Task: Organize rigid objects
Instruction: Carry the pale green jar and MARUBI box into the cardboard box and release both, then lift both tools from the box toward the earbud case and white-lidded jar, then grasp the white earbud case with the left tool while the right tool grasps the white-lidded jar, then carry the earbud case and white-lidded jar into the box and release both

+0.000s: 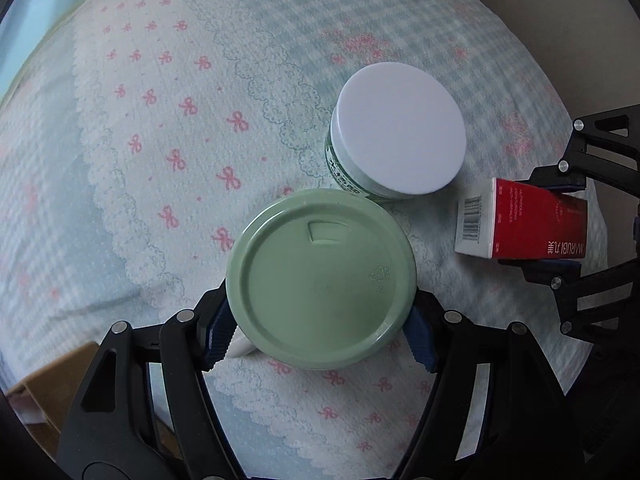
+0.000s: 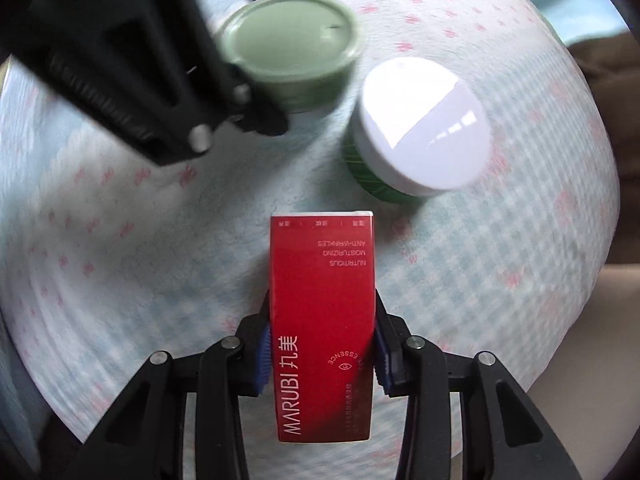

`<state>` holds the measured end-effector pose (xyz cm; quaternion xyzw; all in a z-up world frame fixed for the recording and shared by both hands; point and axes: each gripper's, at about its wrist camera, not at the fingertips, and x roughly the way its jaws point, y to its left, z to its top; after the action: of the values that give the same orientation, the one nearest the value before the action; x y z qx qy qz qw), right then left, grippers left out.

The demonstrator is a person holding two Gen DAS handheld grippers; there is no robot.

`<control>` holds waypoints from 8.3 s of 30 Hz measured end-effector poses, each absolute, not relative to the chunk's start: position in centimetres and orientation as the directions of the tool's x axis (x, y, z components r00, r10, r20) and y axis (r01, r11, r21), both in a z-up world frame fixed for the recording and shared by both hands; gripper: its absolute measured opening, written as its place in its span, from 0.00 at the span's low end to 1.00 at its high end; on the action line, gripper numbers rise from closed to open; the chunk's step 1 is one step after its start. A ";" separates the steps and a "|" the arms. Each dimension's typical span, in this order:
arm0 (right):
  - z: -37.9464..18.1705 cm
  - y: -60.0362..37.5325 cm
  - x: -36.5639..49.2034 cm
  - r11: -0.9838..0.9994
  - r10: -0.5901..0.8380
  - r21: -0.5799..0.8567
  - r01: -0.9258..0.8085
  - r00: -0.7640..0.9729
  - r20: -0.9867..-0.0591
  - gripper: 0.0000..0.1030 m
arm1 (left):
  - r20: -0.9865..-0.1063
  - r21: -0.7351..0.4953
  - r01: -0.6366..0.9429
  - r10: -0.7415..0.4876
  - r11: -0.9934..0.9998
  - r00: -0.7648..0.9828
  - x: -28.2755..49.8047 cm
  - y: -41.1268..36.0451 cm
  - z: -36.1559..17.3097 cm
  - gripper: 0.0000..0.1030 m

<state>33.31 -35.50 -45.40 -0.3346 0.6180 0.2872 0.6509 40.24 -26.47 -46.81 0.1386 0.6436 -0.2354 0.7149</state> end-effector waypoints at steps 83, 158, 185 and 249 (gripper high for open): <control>-40.8 3.5 33.6 0.933 0.339 0.350 0.083 0.126 -0.933 0.36 | -0.990 -0.049 0.291 -0.085 0.956 0.111 33.5 21.0 -43.0 0.66; -20.8 -32.0 18.5 0.990 0.095 0.025 -0.139 0.530 -0.843 1.00 | -0.840 -0.162 -0.098 -0.085 0.982 0.535 17.5 -9.0 -22.6 1.00; -45.9 -34.9 35.0 0.973 0.129 -0.017 -0.229 0.606 -0.785 0.96 | -0.821 -0.084 -0.110 -0.006 0.990 0.570 34.2 -21.5 -50.3 0.87; -13.2 -16.8 20.4 0.968 0.222 0.096 -0.231 0.619 -0.753 0.65 | -0.698 -0.214 -0.049 -0.118 0.976 0.706 21.5 7.1 -13.0 0.55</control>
<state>20.40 -16.81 -13.23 -0.0054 0.4180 0.1260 0.8996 21.55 7.14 -13.01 -0.1090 0.3829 -0.0188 0.9172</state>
